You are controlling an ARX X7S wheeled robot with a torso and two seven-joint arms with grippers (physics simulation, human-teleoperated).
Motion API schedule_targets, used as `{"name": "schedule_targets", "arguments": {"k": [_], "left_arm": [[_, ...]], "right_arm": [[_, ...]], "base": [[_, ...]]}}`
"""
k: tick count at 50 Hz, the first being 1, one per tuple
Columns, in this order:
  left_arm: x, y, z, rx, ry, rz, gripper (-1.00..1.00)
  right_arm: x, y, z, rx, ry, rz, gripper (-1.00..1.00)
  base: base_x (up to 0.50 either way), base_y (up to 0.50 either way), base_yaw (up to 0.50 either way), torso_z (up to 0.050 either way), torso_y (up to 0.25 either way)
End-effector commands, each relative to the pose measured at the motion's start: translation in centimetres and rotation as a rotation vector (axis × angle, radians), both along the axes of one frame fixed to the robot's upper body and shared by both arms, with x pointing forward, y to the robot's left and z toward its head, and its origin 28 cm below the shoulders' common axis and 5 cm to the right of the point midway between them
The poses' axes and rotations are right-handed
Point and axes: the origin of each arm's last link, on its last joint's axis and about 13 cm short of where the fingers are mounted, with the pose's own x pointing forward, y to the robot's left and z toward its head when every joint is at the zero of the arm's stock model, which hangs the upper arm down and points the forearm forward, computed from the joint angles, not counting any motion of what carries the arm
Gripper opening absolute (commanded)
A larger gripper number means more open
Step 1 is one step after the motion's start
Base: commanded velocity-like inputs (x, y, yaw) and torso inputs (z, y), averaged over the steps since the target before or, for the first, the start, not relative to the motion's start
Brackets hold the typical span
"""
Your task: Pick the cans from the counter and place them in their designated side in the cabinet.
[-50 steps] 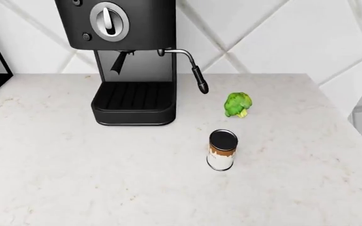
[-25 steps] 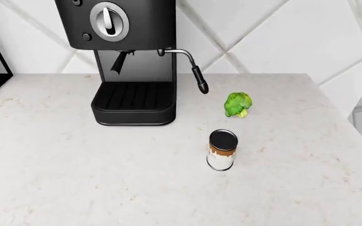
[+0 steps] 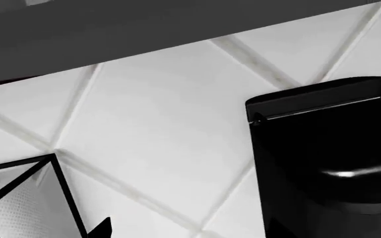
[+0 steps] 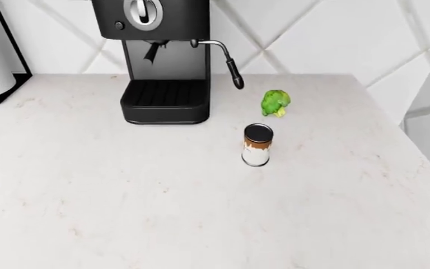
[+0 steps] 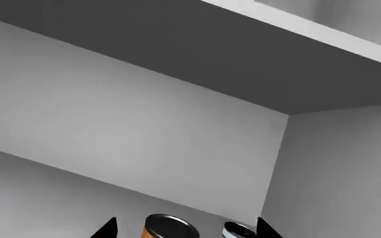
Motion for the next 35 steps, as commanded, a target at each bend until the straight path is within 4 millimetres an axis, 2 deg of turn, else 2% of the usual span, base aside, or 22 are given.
{"name": "schedule_targets", "arguments": {"k": [1,28,29,30,35], "left_arm": [[0.1,0.0,-0.2,-0.003,0.0,-0.004,1.0],[1.2,-1.3,-1.0,-0.016,-0.013,-0.022,1.0],[1.3,-1.5,-0.9,-0.025,-0.027,-0.015,1.0],[1.3,-1.7,-1.0,-0.032,-0.035,-0.013,1.0],[1.6,-3.0,-1.3,-0.097,-0.12,0.009,1.0]], "right_arm": [[0.0,0.0,0.0,0.0,-0.002,0.0,1.0],[0.0,0.0,0.0,0.0,-0.002,0.0,1.0],[0.8,-3.1,-1.8,0.214,0.062,-0.041,1.0],[1.1,-2.3,-1.8,0.279,0.037,-0.006,1.0],[1.5,-2.1,-1.3,0.218,-0.027,0.056,1.0]], "base": [[-0.5,0.0,0.0,0.0,0.0],[-0.48,0.0,0.0,0.001,0.0],[0.0,0.0,0.0,0.0,0.0],[0.0,0.0,0.0,0.0,0.0],[0.0,0.0,0.0,0.0,0.0]]}}
